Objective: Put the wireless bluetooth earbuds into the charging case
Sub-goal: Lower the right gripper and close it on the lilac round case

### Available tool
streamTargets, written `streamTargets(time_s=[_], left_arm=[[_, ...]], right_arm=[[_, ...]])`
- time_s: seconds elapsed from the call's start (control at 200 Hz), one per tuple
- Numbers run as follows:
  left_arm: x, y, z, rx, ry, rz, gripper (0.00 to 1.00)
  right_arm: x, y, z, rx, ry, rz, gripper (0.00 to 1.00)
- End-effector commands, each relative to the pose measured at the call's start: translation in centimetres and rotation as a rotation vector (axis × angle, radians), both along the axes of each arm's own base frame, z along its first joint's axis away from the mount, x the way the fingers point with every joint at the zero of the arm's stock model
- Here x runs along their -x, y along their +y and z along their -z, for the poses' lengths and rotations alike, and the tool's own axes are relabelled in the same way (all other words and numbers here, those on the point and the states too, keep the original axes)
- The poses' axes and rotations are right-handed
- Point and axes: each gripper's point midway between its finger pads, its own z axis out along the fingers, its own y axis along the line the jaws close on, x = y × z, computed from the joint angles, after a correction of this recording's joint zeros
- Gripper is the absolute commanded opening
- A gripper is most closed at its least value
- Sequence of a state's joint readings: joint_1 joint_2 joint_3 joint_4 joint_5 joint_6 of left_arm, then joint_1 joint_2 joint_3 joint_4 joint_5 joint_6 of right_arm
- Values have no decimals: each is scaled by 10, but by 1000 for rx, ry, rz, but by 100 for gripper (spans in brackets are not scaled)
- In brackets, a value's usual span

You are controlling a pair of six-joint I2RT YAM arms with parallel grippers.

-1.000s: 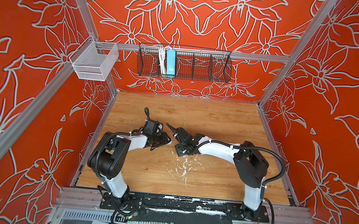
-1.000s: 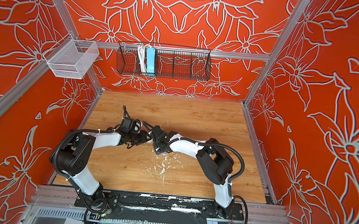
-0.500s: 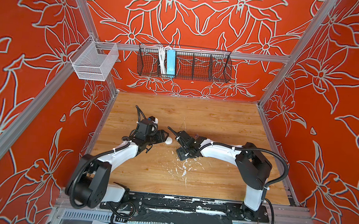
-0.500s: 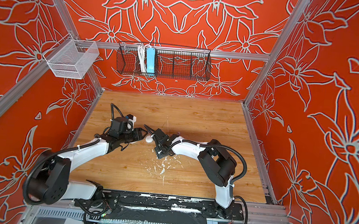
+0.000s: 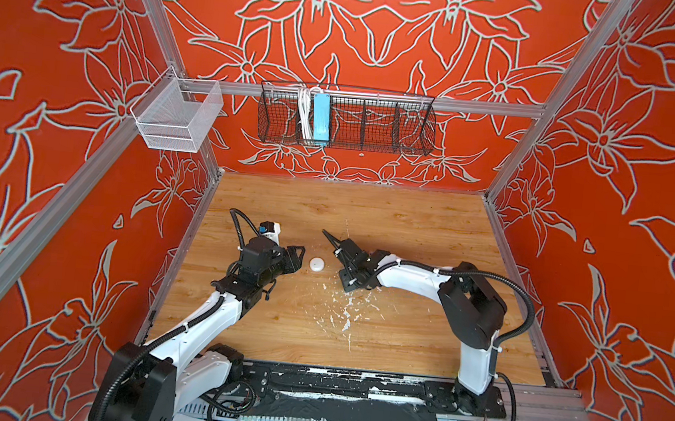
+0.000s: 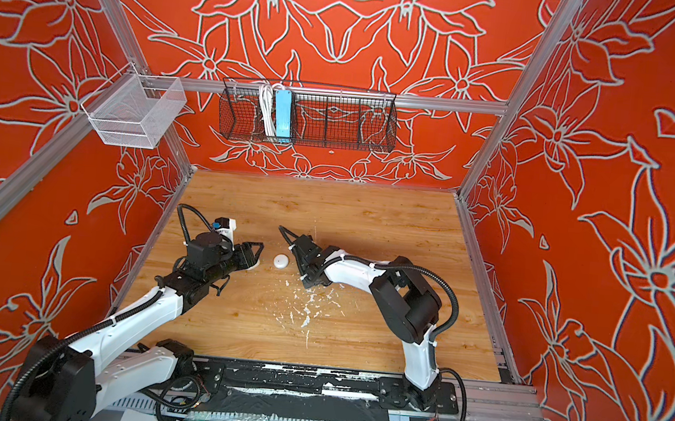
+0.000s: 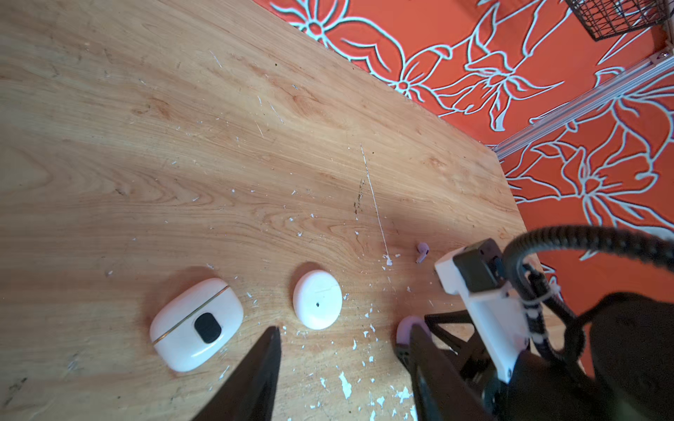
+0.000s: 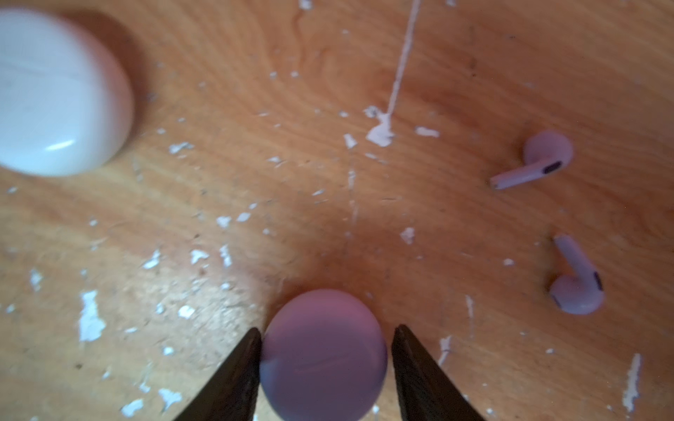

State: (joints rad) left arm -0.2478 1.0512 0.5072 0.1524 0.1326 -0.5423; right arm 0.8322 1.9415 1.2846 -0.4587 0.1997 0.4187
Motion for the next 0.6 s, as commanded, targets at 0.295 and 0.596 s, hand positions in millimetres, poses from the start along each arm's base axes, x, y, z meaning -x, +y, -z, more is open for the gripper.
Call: streamTargets(time_s=[0.295,0.596], left_arm=[[-3,1,-6,2,-34,-6,56],[-3,0,-8,0,-36,0,57]], right_arm=[[-1,-20,4,-58,19,113,69],[8,-10,2,-152,46,112,74]])
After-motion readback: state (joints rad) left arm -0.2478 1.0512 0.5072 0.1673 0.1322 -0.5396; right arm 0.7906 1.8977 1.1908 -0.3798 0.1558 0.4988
